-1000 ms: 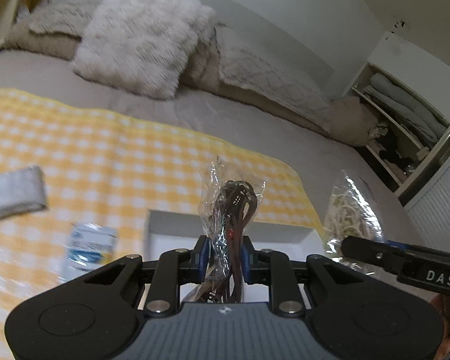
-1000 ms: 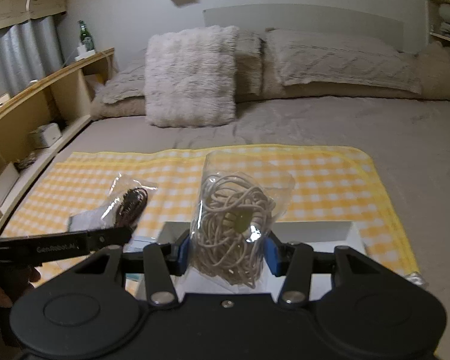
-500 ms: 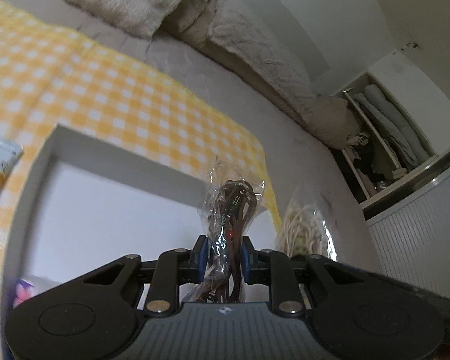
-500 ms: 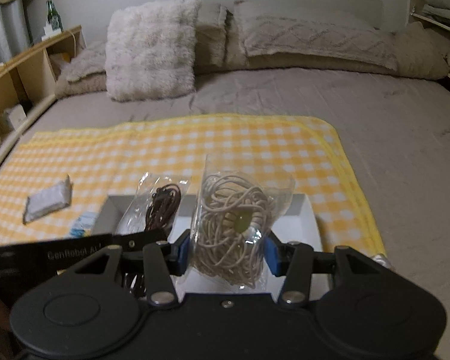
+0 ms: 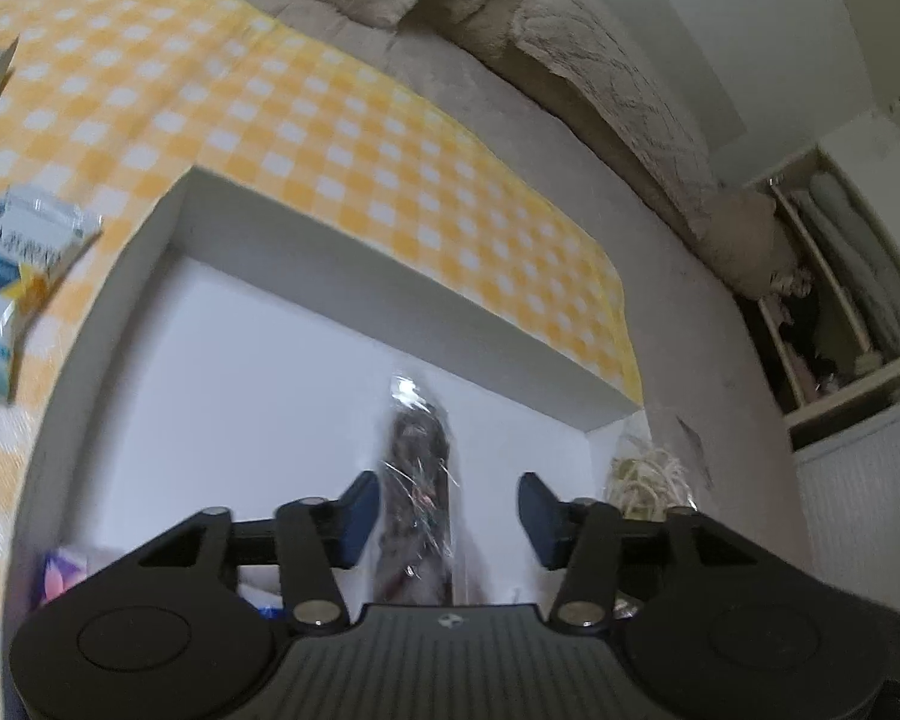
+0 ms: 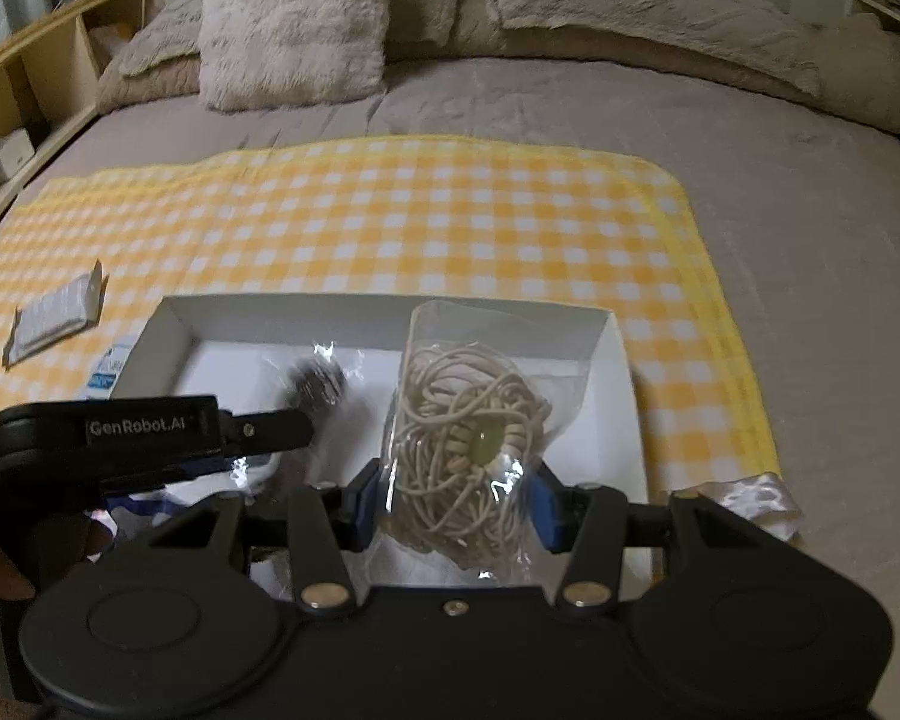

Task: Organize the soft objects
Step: 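Lower both bags into the box and open both tools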

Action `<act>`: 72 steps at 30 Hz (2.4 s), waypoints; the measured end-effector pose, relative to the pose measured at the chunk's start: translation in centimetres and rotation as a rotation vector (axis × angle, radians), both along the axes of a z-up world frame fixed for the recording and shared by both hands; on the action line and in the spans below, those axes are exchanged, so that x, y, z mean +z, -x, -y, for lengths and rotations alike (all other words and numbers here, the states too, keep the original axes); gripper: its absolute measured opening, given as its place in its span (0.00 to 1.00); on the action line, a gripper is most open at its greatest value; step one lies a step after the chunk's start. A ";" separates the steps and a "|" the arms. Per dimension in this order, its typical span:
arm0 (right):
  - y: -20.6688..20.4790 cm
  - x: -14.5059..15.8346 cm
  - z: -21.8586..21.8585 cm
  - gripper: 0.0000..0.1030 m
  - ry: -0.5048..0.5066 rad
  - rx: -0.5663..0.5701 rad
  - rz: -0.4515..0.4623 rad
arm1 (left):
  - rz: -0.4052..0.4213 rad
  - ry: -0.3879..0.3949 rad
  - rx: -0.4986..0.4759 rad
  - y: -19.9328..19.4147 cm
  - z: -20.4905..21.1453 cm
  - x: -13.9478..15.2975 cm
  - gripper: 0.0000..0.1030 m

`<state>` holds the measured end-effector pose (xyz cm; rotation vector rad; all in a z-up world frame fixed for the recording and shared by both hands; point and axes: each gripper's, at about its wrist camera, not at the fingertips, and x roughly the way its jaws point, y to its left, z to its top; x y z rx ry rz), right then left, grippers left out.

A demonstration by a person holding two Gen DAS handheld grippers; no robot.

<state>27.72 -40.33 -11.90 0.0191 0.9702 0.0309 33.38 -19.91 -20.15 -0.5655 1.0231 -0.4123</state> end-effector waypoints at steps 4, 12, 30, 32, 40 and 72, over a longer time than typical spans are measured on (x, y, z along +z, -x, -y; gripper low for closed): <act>-0.5 -0.7 -0.6 0.50 0.006 0.013 -0.020 | 0.024 -0.071 -0.037 -0.2 0.1 0.5 0.57; -0.6 -1.3 -1.4 0.64 0.037 0.030 -0.052 | 0.075 -0.194 -0.105 0.3 0.2 1.9 0.57; 0.4 -1.2 0.3 0.33 -0.090 -0.040 -0.021 | 0.129 -0.346 -0.324 2.4 4.3 0.5 0.28; 0.0 -1.8 0.0 0.32 -0.069 -0.029 -0.041 | 0.121 -0.345 -0.332 2.0 4.0 -0.2 0.28; -1.1 -4.3 -1.0 0.36 -0.022 0.031 -0.106 | 0.126 -0.357 -0.360 1.5 3.5 -0.9 0.26; 7.4 4.1 0.3 0.72 -0.048 -0.077 0.179 | 0.340 -0.348 -0.245 8.4 -1.3 9.1 0.63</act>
